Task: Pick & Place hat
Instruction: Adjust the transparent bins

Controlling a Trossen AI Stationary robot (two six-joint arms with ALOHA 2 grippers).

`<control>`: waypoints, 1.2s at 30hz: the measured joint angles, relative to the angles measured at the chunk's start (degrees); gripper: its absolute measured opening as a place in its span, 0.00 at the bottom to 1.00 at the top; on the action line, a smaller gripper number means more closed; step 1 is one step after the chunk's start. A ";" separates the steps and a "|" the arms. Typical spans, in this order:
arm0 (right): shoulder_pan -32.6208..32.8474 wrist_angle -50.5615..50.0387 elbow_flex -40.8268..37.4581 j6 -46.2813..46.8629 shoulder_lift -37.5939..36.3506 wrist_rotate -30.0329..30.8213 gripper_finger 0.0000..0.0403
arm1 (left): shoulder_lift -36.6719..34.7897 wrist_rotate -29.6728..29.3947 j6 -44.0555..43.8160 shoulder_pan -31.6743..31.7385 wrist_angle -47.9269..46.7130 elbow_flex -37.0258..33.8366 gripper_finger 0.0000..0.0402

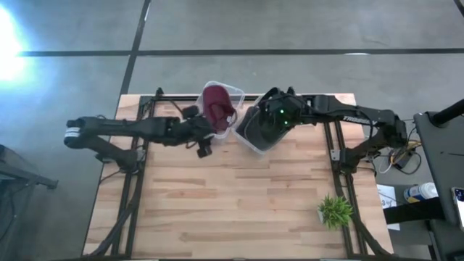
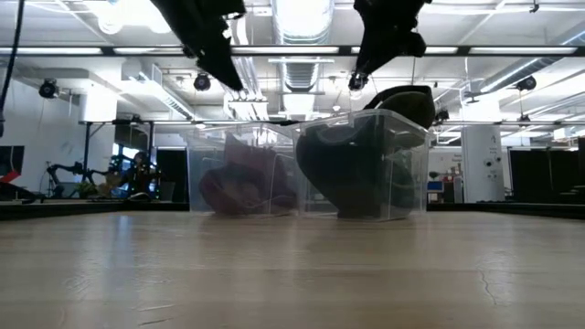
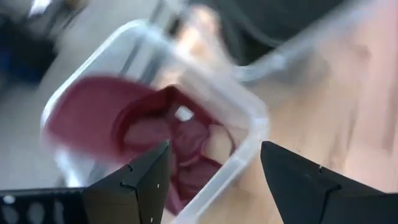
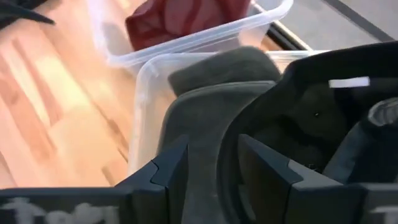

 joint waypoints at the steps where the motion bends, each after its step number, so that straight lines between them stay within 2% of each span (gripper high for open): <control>1: 0.53 -0.24 -0.11 0.04 -0.25 -0.05 0.33 | 0.98 1.31 3.45 0.25 0.93 0.17 0.60; 3: 1.66 -0.74 -0.51 0.07 -1.08 -1.15 0.34 | 3.08 2.75 6.63 0.42 3.08 0.58 0.60; 9: 6.89 4.87 -5.99 2.06 -0.65 -4.27 0.34 | 6.27 3.43 6.45 0.41 3.12 1.36 0.60; 17: 8.70 21.20 -15.71 6.51 2.17 -10.73 0.34 | 4.28 2.60 2.77 0.41 2.61 1.36 0.60; 24: 9.78 23.83 -18.68 4.82 6.47 -10.73 0.34 | 3.00 2.59 0.07 0.41 1.84 1.34 0.60; 29: 9.91 18.76 -17.49 1.82 6.21 -9.92 0.33 | 2.73 2.56 -1.17 0.41 1.54 1.34 0.60; 36: 9.76 0.11 -17.00 3.77 3.23 -1.44 0.27 | 2.70 2.56 -2.04 0.41 1.59 1.34 0.60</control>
